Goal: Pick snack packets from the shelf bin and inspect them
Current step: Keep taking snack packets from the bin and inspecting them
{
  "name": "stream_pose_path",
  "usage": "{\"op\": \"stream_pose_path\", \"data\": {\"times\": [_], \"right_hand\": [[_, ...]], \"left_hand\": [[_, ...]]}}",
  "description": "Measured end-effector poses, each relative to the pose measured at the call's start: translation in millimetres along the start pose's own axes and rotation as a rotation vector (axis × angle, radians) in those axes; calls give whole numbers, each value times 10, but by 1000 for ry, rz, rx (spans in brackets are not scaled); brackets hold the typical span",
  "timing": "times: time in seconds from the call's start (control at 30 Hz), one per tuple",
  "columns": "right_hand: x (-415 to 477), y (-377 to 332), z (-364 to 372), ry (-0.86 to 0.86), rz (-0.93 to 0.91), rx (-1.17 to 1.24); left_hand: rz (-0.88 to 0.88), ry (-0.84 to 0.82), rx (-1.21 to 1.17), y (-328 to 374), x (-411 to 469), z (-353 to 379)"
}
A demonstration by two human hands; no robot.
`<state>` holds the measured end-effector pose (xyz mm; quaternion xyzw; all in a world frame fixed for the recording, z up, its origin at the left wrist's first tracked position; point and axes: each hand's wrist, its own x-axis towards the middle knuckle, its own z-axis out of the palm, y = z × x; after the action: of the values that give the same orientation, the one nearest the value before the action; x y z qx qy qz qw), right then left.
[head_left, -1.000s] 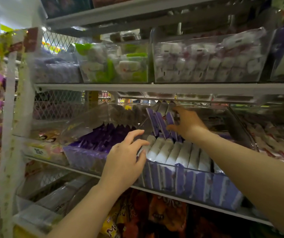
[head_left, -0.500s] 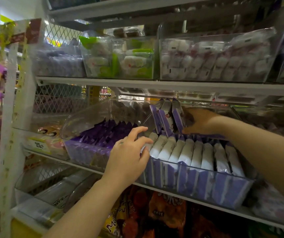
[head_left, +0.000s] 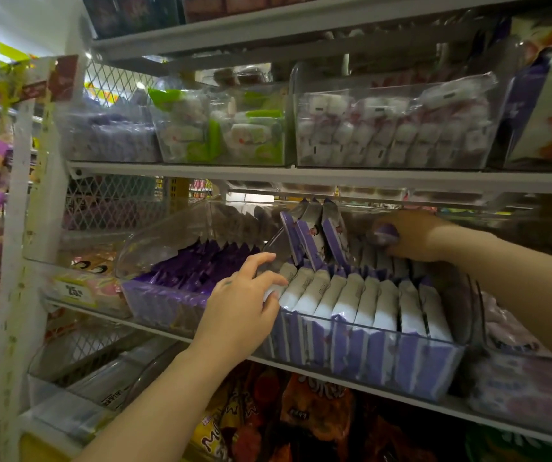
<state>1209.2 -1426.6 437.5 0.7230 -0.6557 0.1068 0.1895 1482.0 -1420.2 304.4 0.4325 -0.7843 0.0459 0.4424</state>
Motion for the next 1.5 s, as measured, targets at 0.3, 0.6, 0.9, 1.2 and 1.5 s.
{"op": "stream_pose_path", "data": {"times": [0.3,0.6,0.9,1.2,1.5], "right_hand": [[-974,-578,-77,719,-137,-139],[-1573,-1416,666,613,-547,237],[-1765,-2018,1565,136,-253,1095],[-1953,-2464,2282,-487,227,2085],[-1913,-2515,2342,-541,266,2286]], "left_hand": [[29,162,-282,531,-155,-135],[-497,8,-1368,584,-714,-216],[-711,-18,-1154,-303,-1851,-105],[-783,-372,-1155,-620,-2391,48],[-785,-141,-1026,-621,-2343,111]]}}
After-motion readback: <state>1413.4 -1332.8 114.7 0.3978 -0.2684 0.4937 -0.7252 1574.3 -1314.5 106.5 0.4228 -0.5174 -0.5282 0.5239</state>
